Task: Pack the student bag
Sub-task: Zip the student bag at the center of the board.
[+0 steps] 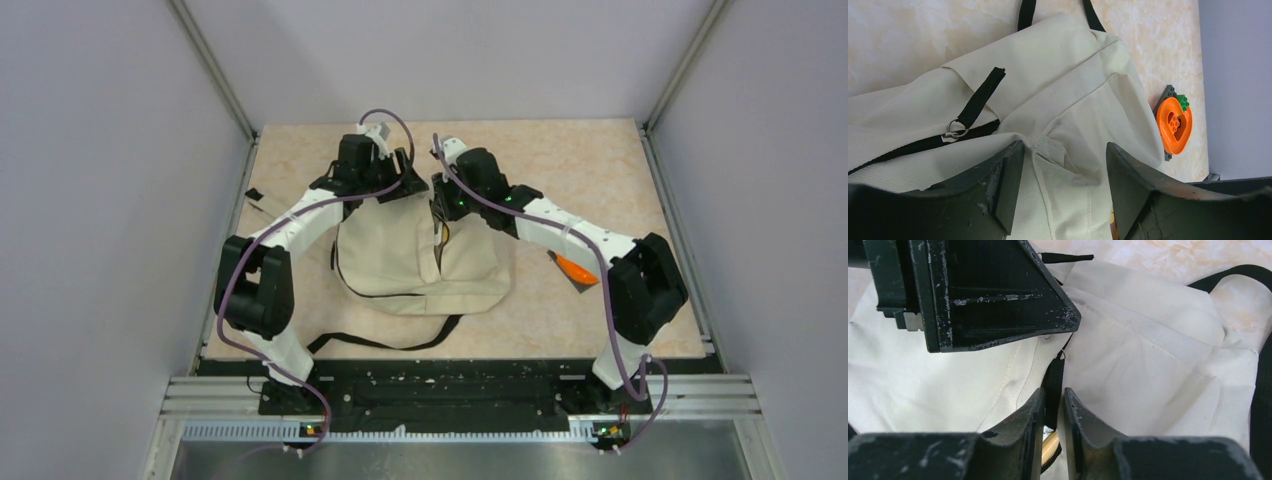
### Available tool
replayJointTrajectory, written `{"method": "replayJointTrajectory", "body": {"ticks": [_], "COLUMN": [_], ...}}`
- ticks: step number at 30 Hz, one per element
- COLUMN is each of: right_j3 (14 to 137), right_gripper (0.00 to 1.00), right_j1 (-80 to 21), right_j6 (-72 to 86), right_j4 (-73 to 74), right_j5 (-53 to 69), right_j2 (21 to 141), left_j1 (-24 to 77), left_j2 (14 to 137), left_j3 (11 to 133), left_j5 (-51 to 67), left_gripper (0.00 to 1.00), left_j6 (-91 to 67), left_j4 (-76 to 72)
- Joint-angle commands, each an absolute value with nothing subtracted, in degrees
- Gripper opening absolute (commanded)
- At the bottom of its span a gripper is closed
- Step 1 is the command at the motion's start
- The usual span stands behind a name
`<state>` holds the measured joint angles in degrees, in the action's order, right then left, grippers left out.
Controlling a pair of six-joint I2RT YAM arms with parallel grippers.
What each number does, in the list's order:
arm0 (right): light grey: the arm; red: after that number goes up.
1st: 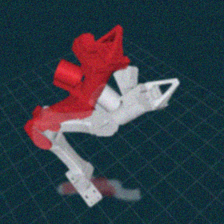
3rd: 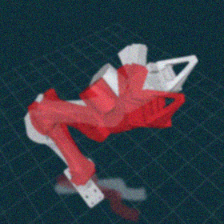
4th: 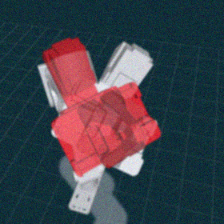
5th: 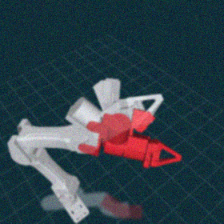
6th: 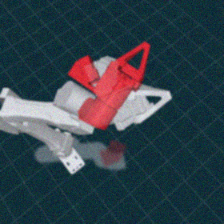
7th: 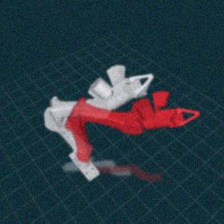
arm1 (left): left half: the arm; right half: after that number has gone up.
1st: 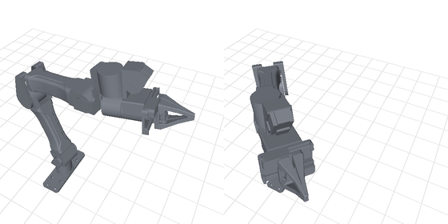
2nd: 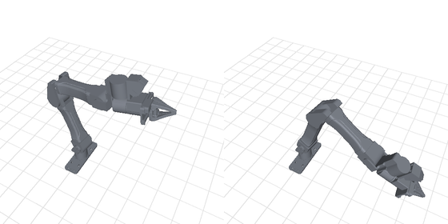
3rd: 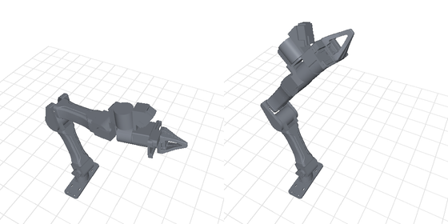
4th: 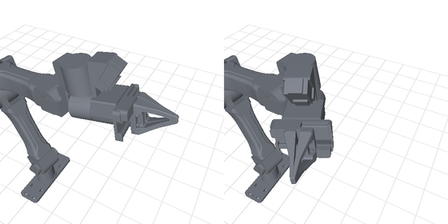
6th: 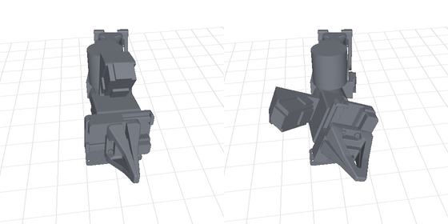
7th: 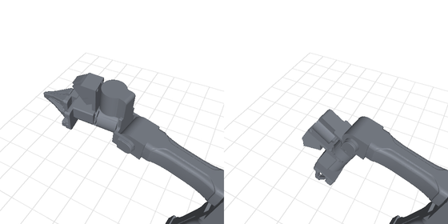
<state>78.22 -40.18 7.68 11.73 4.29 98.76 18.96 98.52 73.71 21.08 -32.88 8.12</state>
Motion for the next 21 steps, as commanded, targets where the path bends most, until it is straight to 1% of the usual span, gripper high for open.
{"method": "replayJointTrajectory", "body": {"ticks": [1,3,6,7,14,21], "right_j3": [77.9,77.8,77.1,76.8,74.1,66.7], "right_gripper": [0.18,0.12,0.02,0.00,0.00,0.00], "right_j1": [-39.7,-39.7,-39.7,-39.7,-39.7,-39.7], "right_j6": [7.8,7.8,7.7,7.7,9.2,15.4], "right_j4": [10.4,10.3,9.3,9.0,8.9,7.1], "right_j5": [4.7,4.7,4.9,4.8,6.4,12.9], "right_j2": [95.0,95.0,94.6,94.5,90.3,87.5], "left_j1": [19.1,19.1,19.1,19.0,19.0,19.0], "left_j2": [97.8,97.8,97.7,97.7,97.8,98.6], "left_j3": [73.0,72.9,72.7,72.6,72.2,72.2], "left_j5": [23.3,23.3,23.3,23.3,23.2,23.4], "left_gripper": [0.66,0.66,0.66,0.66,0.66,0.66], "left_j6": [-33.0,-33.0,-33.0,-33.0,-33.1,-33.5], "left_j4": [6.2,6.2,6.2,6.2,6.2,6.0]}}
